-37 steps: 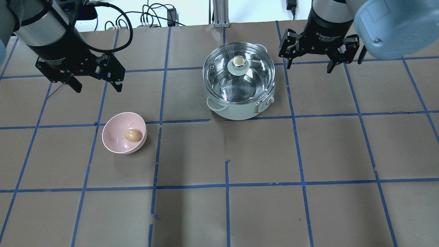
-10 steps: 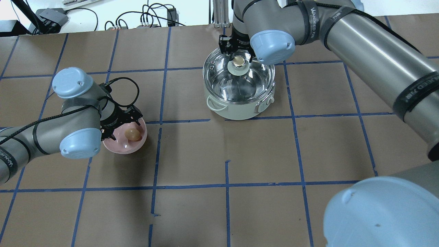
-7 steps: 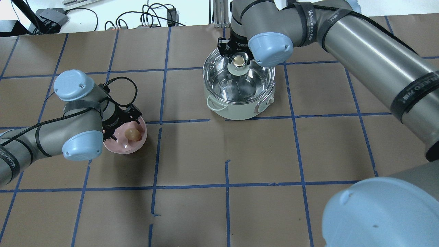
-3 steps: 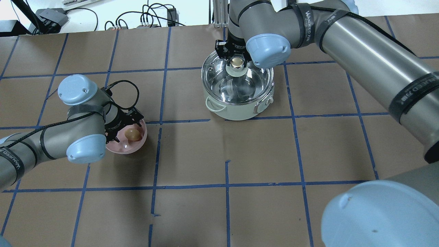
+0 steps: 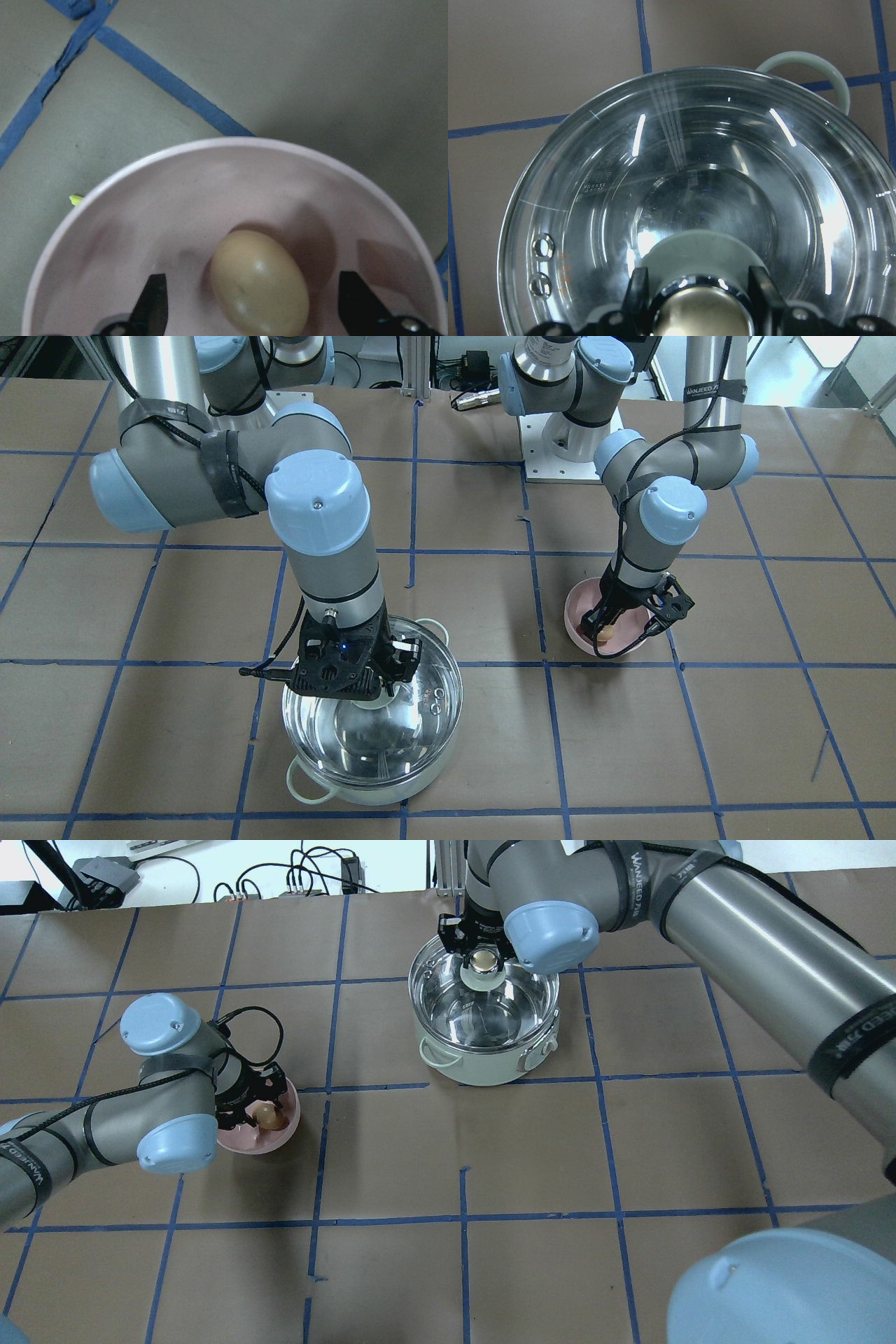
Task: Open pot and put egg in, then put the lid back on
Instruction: 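Close the left gripper on the egg while the right gripper grasps the lid knob, then lift the glass lid off the pot with the right gripper, moving it aside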
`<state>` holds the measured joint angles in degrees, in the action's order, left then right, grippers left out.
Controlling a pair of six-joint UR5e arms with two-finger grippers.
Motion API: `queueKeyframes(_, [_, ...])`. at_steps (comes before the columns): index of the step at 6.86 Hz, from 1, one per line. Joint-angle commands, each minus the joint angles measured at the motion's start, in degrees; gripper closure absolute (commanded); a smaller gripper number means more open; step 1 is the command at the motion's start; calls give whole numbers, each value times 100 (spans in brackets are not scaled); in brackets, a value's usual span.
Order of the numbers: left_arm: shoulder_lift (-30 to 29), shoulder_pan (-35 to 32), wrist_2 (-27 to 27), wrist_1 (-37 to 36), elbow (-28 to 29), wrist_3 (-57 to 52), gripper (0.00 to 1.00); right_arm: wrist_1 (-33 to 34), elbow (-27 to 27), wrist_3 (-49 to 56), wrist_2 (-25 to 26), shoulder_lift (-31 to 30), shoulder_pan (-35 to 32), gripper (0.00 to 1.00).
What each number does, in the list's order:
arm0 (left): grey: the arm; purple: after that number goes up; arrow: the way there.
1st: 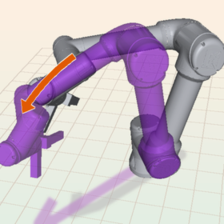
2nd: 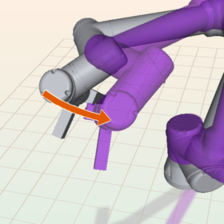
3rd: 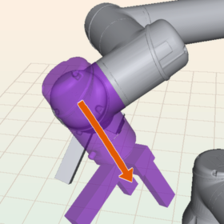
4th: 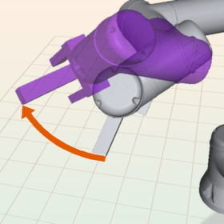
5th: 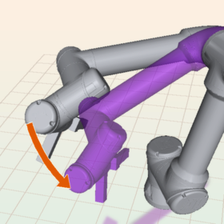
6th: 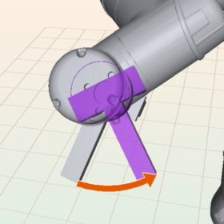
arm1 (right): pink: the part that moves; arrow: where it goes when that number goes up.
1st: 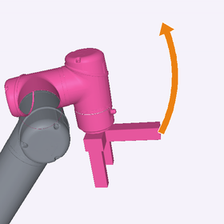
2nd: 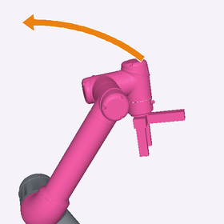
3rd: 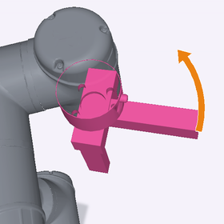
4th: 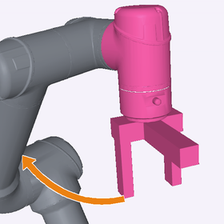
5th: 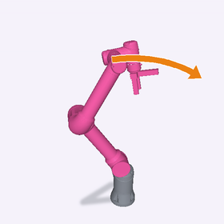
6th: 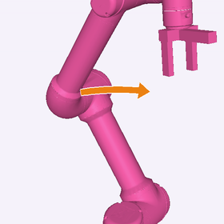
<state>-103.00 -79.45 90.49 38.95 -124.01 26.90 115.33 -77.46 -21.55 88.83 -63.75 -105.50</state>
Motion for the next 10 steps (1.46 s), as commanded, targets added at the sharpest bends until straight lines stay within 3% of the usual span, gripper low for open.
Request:
queueKeyframes(1, [-1, 0, -14, 16, 0, 0, 54, -377, 12, 194, 29, -346, 107, 69])
queueKeyframes(3, [-1, 0, -5, 16, 0, -9, 80, -895, 12, 536, -5, -864, 414, 70])
queueKeyframes(4, [-1, 0, 12, 16, 0, -18, 85, -1298, 12, 843, -6, -1180, 694, 70])
queueKeyframes(6, [8, 0, 13, 16, 70, -79, 87, -2360, -32, 1555, -41, -1935, 1493, 71])
queueKeyframes(10, [113, 0, 30, 25, 87, -106, 95, -2454, -401, 1662, -120, -2124, 1558, 71])
